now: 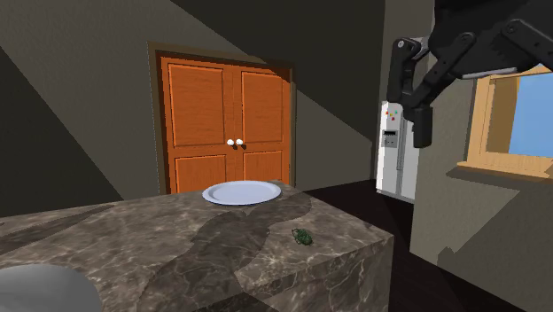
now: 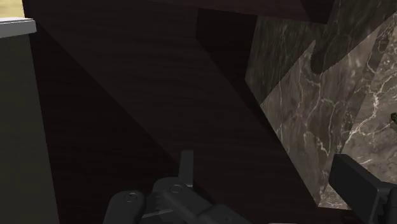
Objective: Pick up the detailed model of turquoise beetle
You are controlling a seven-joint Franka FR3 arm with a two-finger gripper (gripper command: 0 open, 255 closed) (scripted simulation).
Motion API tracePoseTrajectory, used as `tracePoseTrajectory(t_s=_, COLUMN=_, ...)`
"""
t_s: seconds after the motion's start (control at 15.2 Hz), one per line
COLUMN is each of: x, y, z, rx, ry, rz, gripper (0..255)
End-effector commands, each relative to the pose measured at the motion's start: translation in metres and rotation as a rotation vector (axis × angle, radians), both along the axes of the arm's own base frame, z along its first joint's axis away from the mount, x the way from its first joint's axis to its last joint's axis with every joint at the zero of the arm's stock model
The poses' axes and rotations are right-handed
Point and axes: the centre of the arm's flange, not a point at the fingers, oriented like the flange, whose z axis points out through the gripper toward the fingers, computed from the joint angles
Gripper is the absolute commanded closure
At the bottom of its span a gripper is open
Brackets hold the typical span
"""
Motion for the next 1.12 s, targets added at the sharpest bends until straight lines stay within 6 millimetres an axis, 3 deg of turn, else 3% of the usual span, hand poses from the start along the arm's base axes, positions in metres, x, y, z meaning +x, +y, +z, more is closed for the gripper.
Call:
tracePoseTrajectory(t_s=0.0, x=0.0, y=0.0, z=0.0, rx=0.0, ry=0.0, rz=0.0, gripper=0)
tracePoseTrajectory(t_s=1.06, x=0.047, y=0.167, z=-0.113, rx=0.047, ry=0.109, rz=0.017, gripper=0)
